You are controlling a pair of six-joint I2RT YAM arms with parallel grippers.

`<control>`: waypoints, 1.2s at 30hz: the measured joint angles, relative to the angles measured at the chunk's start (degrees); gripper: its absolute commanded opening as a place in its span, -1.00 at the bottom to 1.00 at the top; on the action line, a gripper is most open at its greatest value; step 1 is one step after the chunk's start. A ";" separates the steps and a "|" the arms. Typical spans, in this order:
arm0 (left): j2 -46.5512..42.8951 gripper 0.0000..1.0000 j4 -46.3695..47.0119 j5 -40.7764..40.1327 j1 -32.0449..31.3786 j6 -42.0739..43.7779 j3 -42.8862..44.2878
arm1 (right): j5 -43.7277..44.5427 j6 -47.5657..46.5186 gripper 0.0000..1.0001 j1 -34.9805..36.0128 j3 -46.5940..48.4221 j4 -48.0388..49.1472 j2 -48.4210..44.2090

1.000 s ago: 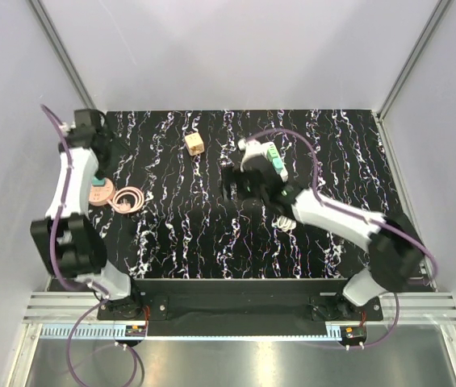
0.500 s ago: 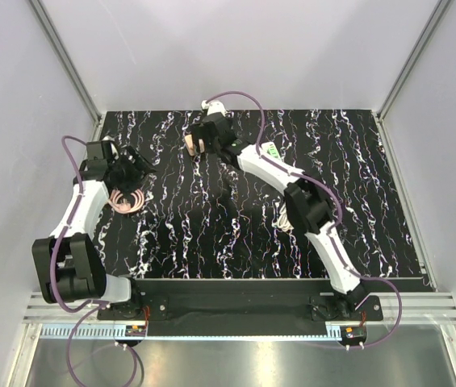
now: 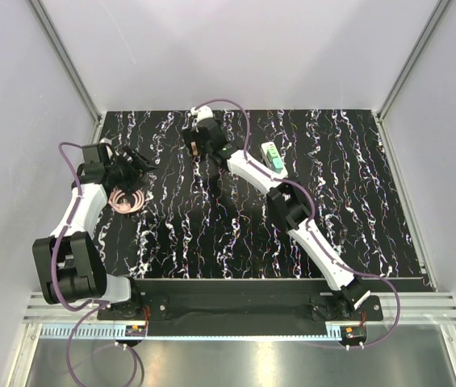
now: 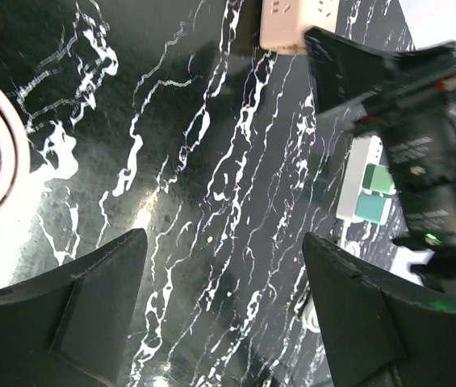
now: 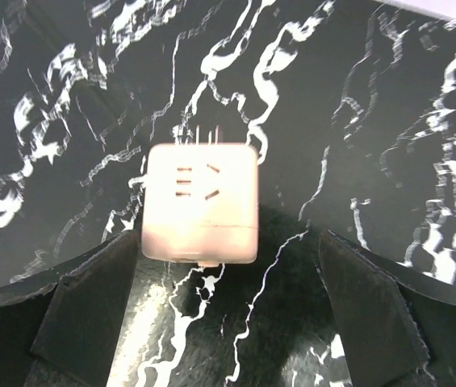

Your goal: Insert the plug

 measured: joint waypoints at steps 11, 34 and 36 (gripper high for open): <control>0.22 0.63 1.68 2.67 0.07 -1.16 -0.68 | -4.72 -3.80 0.38 0.00 1.73 1.25 3.72; 0.50 0.61 5.79 8.76 0.17 -3.02 -1.44 | -17.31 -10.12 -1.00 -0.13 -69.99 14.36 -56.22; 0.68 0.61 6.12 9.57 0.17 -3.26 -1.53 | -21.57 -9.40 -1.00 -0.26 -76.56 16.37 -66.45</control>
